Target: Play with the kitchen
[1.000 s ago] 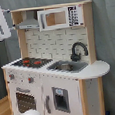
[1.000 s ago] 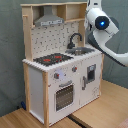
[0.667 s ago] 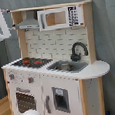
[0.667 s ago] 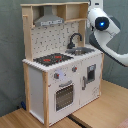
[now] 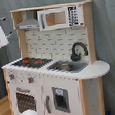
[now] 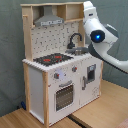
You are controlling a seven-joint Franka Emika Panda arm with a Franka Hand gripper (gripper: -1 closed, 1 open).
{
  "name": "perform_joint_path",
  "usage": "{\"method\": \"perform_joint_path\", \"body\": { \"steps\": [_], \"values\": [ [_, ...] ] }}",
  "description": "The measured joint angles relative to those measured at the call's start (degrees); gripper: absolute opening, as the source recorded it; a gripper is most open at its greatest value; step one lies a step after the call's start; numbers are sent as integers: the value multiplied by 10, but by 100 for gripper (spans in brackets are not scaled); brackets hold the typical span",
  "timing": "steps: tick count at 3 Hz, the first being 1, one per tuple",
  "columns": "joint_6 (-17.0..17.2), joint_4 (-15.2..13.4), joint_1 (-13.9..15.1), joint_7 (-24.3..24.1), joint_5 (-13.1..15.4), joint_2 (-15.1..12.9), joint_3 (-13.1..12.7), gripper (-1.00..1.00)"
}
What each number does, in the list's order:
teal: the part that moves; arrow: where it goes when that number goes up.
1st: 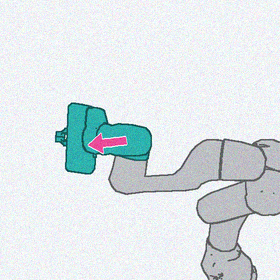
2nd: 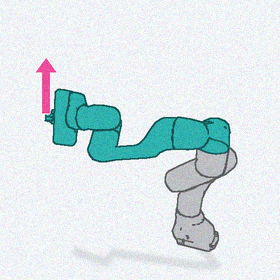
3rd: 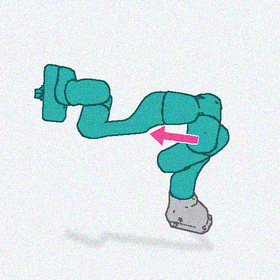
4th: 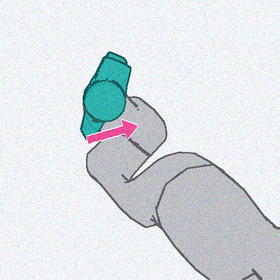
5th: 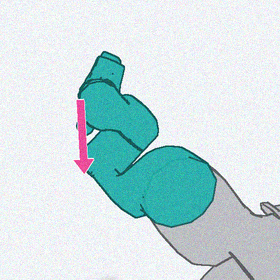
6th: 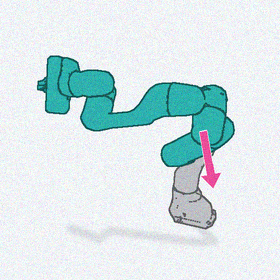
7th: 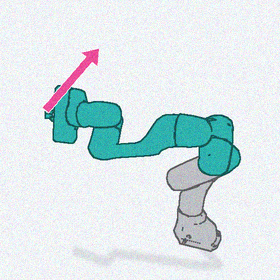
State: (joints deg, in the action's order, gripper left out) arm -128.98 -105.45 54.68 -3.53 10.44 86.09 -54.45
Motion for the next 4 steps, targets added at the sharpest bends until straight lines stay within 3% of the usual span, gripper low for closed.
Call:
{"method": "perform_joint_path", "body": {
  "steps": [2, 4],
  "values": [
    [0, -32, -64, 16, 56, 0, -77, 100],
    [-15, -56, -111, 77, 108, -1, -140, 100]
  ]
}}
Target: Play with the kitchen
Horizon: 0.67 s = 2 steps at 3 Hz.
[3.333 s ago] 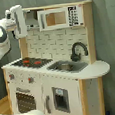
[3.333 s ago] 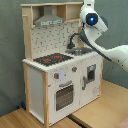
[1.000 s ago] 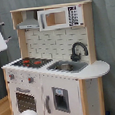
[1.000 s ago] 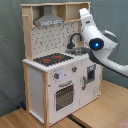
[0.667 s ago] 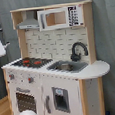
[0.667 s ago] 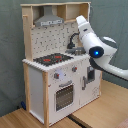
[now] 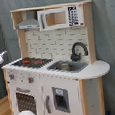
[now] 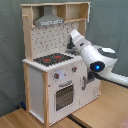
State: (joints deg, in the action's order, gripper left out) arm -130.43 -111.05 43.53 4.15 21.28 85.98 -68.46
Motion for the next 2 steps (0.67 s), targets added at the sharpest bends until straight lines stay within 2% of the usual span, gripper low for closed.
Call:
{"method": "perform_joint_path", "body": {
  "steps": [1, 2],
  "values": [
    [-29, -23, -17, 30, 36, 0, -29, 100],
    [-72, -54, -30, 50, 59, -1, -45, 100]
  ]
}}
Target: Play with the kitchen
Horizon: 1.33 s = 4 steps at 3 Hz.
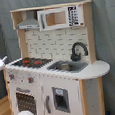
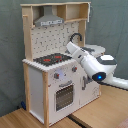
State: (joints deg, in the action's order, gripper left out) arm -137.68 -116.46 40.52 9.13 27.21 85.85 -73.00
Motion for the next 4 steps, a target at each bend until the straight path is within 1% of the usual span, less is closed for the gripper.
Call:
{"method": "perform_joint_path", "body": {
  "steps": [2, 3, 4],
  "values": [
    [-109, -70, -21, 25, 21, -1, -17, 100],
    [-166, -102, -32, 42, 26, -1, -17, 100],
    [-215, -131, -45, 63, 26, -1, -17, 100]
  ]
}}
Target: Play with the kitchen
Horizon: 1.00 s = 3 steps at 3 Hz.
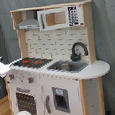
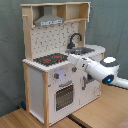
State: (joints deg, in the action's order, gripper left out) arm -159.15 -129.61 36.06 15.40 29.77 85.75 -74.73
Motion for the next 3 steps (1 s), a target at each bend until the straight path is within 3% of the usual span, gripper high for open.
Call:
{"method": "perform_joint_path", "body": {
  "steps": [3],
  "values": [
    [-153, -81, -23, 60, 0, -8, 0, 100]
  ]
}}
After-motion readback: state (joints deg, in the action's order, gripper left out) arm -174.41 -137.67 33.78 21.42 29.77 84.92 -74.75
